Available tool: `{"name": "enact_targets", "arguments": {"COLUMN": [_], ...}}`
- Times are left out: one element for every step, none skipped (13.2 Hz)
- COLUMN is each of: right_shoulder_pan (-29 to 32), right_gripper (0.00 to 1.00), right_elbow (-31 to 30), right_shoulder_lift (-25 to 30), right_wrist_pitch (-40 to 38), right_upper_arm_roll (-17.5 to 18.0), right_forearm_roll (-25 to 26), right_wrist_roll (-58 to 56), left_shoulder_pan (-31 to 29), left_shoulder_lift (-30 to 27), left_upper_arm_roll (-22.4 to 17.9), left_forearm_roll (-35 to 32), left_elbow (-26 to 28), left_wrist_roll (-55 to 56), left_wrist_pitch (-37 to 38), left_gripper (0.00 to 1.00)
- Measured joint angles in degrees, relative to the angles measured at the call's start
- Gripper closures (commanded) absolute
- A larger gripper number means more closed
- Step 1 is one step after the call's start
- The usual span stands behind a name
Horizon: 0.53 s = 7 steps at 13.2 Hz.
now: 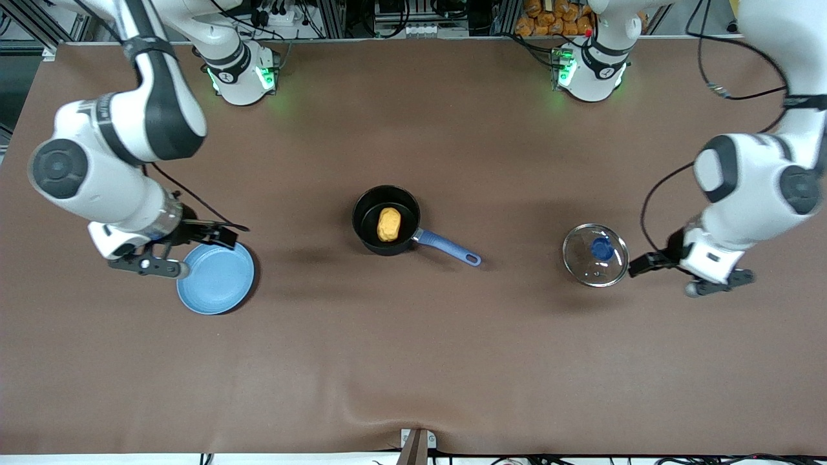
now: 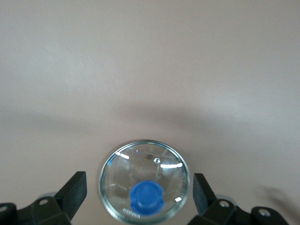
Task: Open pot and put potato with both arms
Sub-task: 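Open the left gripper on the lid and withdraw both grippers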
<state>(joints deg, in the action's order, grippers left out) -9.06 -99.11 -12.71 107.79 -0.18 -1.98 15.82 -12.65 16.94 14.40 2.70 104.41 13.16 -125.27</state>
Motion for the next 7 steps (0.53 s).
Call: {"name": "enact_targets", "arguments": {"right_shoulder_pan": [1.2,2.3,3.6,4.6,5.4,5.8,6.0], "right_gripper": [0.00,0.00,0.00,0.00,0.00,0.00,0.00], "right_elbow": [0.0,0.0,0.0,0.1,0.2,0.2,0.2], "right_shoulder_lift": [0.5,1.2,2.0,3.1,4.5,6.1,7.9], "right_wrist_pitch": [-1.2,-2.3,-3.4,-4.7,-6.3,-8.1,-9.7], "right_upper_arm_roll": [0.0,0.0,0.0,0.0,0.0,0.0,0.1], "right_forearm_roll": [0.0,0.0,0.0,0.0,0.0,0.0,0.0], "right_wrist_roll": [-2.5,-4.8,-6.6,-7.7,-8.3,-8.5,-8.5], "left_shoulder_pan": [0.0,0.0,0.0,0.0,0.0,0.0,0.0], "left_shoulder_lift": [-0.4,-0.7,-1.1,-1.4,-1.7,-1.8,-2.0], "left_upper_arm_roll": [0.0,0.0,0.0,0.0,0.0,0.0,0.0], "left_forearm_roll": [0.0,0.0,0.0,0.0,0.0,0.0,0.0], "left_elbow": [-4.2,-7.4,-9.7,-11.4,-12.7,-13.8,-14.7], "left_wrist_roll": [0.0,0.0,0.0,0.0,0.0,-0.1,-0.4], "left_wrist_pitch": [4.4,7.4,9.2,10.6,11.5,12.0,12.3], "left_gripper": [0.00,0.00,0.00,0.00,0.00,0.00,0.00]}}
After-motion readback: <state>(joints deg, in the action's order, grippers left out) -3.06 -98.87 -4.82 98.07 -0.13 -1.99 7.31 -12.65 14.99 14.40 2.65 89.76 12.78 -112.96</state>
